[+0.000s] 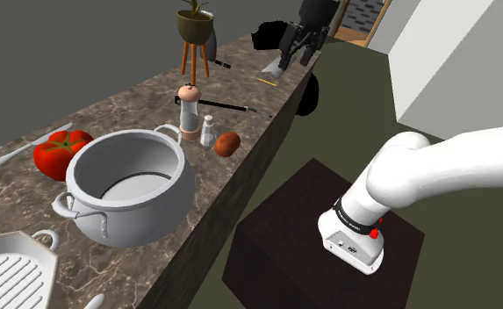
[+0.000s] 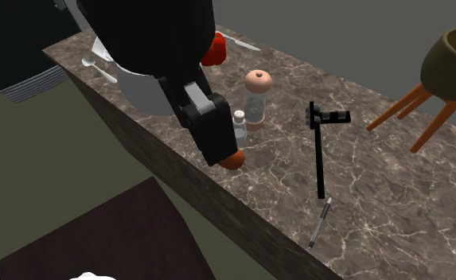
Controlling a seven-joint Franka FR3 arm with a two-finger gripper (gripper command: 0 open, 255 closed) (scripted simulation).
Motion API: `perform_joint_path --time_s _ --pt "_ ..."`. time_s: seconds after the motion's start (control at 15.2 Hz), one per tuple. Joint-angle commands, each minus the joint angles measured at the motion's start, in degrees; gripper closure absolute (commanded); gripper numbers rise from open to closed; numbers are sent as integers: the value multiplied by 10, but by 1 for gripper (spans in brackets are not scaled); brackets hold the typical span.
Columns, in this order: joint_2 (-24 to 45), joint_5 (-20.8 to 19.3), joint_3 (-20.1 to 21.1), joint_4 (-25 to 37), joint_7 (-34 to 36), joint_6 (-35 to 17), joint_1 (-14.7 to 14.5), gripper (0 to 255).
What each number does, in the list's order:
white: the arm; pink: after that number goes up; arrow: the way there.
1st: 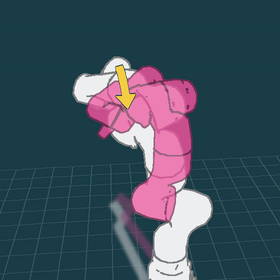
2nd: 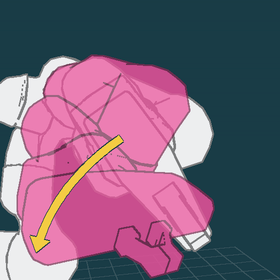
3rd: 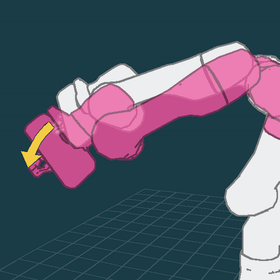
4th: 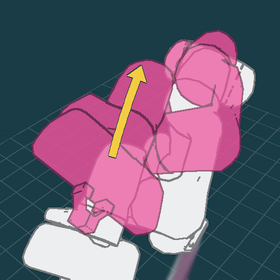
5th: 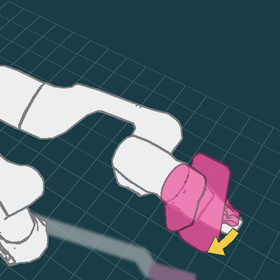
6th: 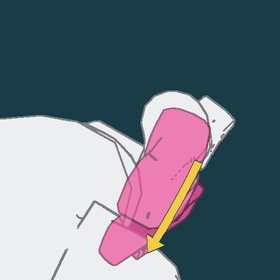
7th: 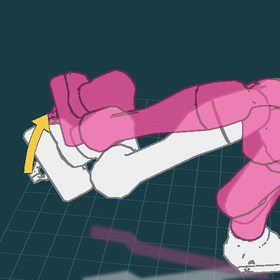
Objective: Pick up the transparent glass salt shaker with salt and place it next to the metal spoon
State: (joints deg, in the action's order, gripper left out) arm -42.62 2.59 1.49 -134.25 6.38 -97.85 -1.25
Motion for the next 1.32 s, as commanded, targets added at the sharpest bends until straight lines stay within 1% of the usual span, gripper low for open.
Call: perform_joint_path --time_s 0.0,0.33,0.59,0.92,1.25 --pt "0 0 0 0 0 0 0 0" --pt "76 19 28 -11 36 -78 -6 0" --pt "147 29 49 -7 65 -137 -11 0" --pt "245 35 74 16 100 -204 -15 0" --pt "351 31 94 58 138 -260 -19 0"
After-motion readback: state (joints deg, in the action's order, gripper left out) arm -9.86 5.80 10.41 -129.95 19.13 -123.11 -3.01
